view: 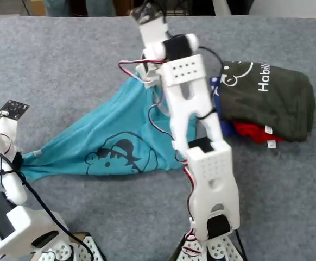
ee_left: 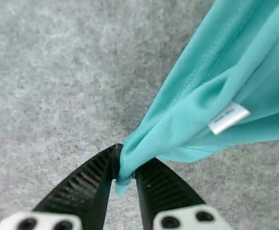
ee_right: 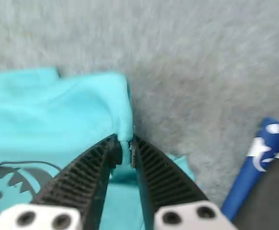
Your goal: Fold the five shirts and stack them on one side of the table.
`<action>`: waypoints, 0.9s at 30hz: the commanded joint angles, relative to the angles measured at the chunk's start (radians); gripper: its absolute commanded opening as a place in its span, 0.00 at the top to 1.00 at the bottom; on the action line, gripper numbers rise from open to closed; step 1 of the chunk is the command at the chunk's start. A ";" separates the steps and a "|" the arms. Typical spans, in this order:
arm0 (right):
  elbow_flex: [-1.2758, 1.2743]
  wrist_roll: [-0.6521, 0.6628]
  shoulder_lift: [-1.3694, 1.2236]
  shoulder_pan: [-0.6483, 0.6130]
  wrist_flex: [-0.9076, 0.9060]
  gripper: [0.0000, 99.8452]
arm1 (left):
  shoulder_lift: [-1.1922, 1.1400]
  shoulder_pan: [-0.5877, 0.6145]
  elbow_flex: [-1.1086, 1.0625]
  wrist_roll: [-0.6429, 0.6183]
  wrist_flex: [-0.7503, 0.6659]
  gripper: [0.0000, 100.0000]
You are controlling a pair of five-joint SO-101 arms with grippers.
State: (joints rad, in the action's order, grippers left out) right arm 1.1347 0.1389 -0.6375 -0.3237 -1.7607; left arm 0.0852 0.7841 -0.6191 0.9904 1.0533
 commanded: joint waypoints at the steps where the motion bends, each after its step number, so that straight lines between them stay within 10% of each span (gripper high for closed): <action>1: -0.002 0.008 0.208 -0.025 -0.006 0.98 | 0.028 -0.007 0.004 -0.012 -0.008 0.97; 27: -1.363 0.253 0.417 0.334 0.138 0.98 | 0.028 -0.007 0.004 -0.014 -0.005 0.97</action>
State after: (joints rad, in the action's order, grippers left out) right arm -0.1972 0.3537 -0.2693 -0.0123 -1.6272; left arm 0.0852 0.7825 -0.6191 0.9904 1.0533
